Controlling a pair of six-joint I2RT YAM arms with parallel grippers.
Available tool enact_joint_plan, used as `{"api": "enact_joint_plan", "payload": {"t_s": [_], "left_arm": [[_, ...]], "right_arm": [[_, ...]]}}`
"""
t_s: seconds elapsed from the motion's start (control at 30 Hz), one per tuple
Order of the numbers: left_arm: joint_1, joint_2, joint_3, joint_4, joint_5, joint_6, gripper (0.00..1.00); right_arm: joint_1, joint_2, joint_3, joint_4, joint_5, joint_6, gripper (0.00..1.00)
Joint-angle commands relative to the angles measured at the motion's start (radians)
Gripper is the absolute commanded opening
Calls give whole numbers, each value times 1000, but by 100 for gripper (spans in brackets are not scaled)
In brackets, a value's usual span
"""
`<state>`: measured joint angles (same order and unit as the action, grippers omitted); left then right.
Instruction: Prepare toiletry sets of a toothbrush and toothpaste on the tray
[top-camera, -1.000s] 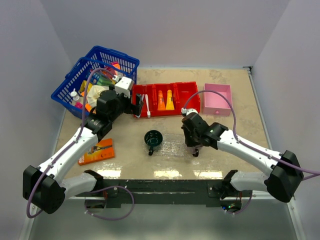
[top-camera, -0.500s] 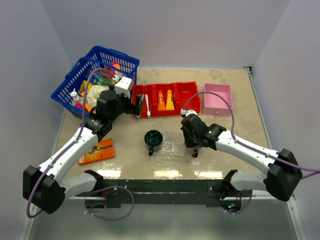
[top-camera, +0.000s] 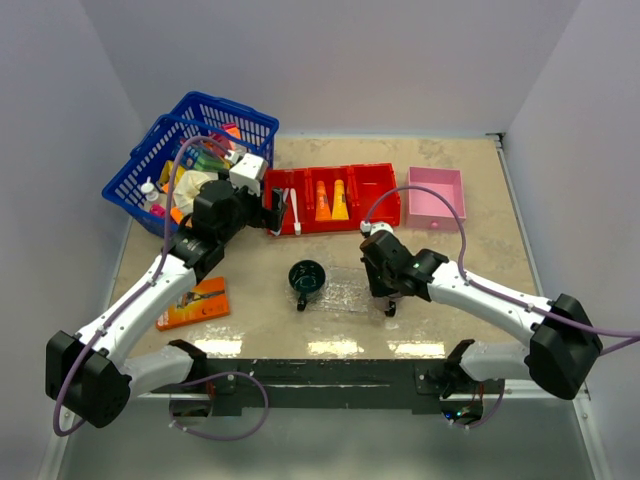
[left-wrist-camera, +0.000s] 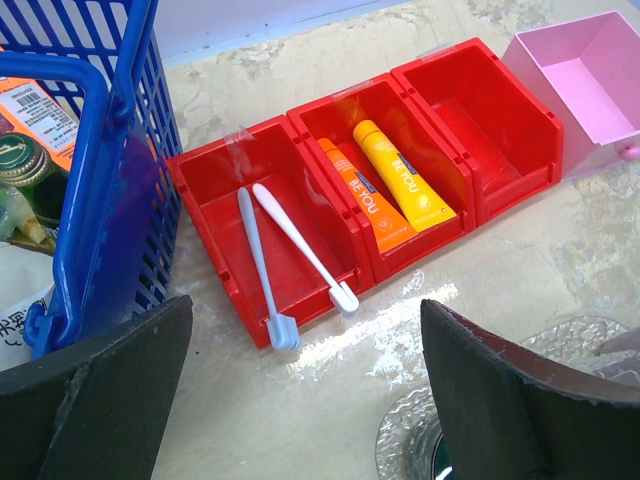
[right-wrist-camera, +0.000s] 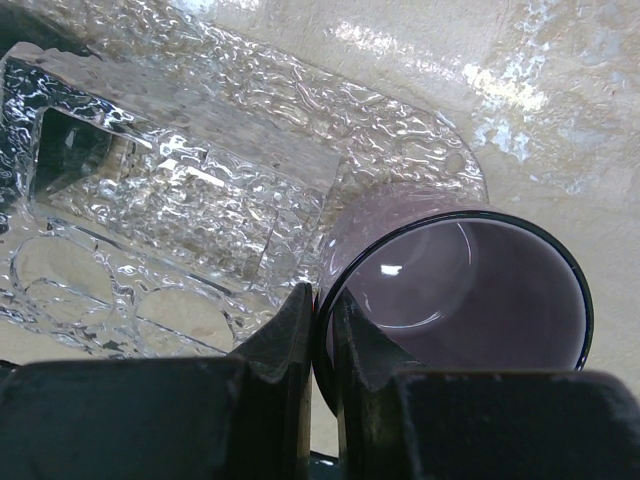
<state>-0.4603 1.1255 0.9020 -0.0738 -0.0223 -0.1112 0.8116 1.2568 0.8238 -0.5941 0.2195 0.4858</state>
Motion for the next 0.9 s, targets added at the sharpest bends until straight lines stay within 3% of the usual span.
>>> {"api": "enact_joint_plan", "payload": {"t_s": [0.0, 0.3, 0.87], "left_arm": [[2, -7, 6, 29, -2, 11, 100], [2, -7, 9, 29, 1, 11, 100], [2, -12, 9, 28, 4, 10, 100]], "right_arm": [[6, -13, -3, 60, 46, 22, 0], [8, 7, 0, 40, 75, 22, 0], [9, 0, 12, 30, 84, 22, 27]]}}
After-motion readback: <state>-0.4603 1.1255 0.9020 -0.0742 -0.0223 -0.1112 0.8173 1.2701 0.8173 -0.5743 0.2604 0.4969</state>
